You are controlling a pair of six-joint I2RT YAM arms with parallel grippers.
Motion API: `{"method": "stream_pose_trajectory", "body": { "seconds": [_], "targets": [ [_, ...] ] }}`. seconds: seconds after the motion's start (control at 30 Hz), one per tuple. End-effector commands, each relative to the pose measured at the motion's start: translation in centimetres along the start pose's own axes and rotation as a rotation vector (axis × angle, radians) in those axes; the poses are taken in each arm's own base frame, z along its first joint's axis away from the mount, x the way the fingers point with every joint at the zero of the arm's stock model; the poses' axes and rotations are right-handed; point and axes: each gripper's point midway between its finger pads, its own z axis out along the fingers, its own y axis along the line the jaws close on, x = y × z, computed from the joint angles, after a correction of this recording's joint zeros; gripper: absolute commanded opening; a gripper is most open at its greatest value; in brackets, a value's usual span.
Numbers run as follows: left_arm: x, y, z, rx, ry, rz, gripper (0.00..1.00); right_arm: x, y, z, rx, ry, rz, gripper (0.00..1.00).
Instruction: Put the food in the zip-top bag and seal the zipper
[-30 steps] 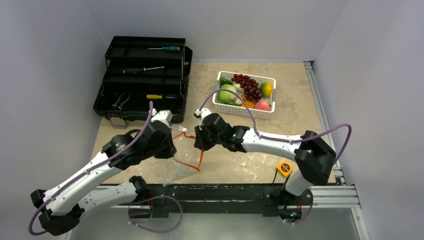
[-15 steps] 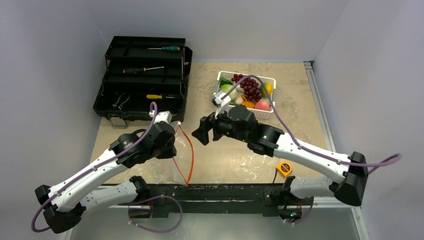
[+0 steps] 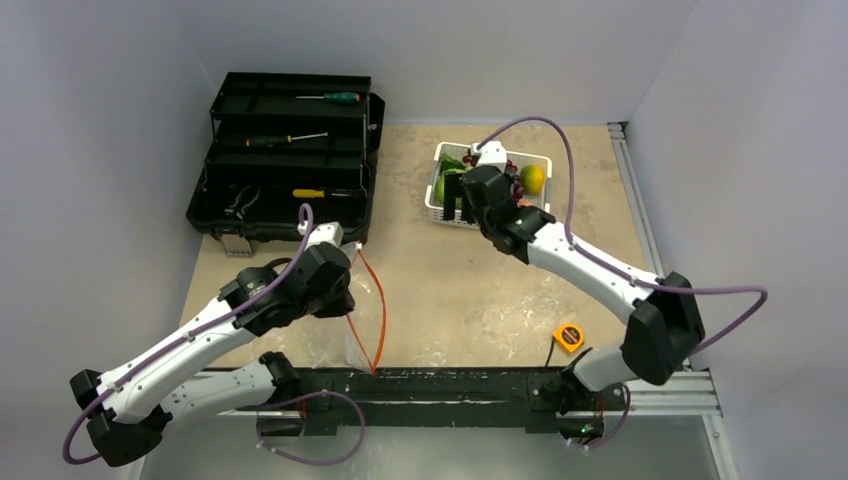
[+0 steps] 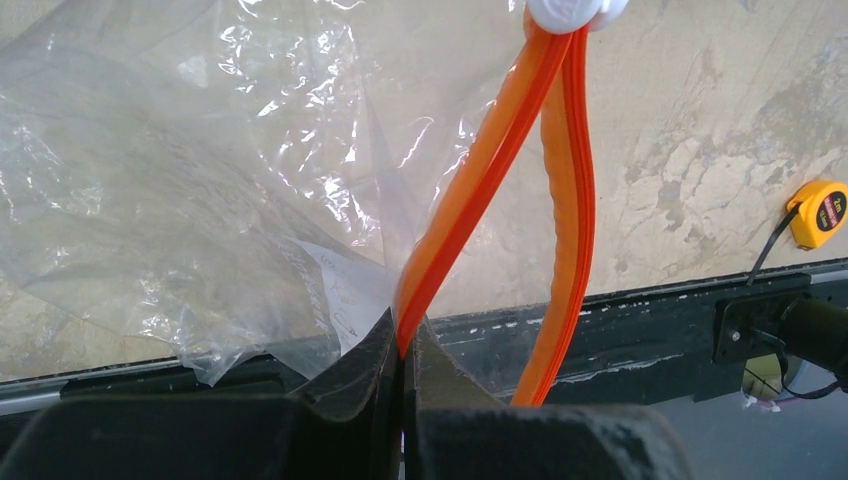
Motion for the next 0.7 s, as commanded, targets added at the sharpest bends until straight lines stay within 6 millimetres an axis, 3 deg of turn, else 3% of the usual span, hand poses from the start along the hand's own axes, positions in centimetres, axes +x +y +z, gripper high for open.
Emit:
{"method": "stream_pose_trajectory", "body": {
  "seconds": [0.0,0.17,0.23,0.33,0.67],
  "targets": [
    [-0.8,-1.4,-0.2,0.054,-0.022,-0.04,0.0,-3.7,-1.3,2.5,0.066,-0.054,-0.033,0.88],
    [-0.7,-1.6,-0.1,0.057,-0.015,-0.042,0.0,-3.3,-0.6,7.5,0.001,0.041,-0.009,0.92],
    [-0.7,-1.6,-0.1,0.058,-0.013,-0.043,0.0,-3.2,-0.3,9.1,-0.02,0.063,0.007,0.98],
    [-0.7,-1.7,0.0,0.057,-0.013,-0.046,0.0,-2.9,-0.2,11.2,-0.029,0.089,0.028,0.99],
    [-0.4,-1.6,0.3,0.054,-0.004,-0.049,0.0,-0.2,-0.4,15.5,-0.015,0.145,-0.038,0.99]
  ]
}}
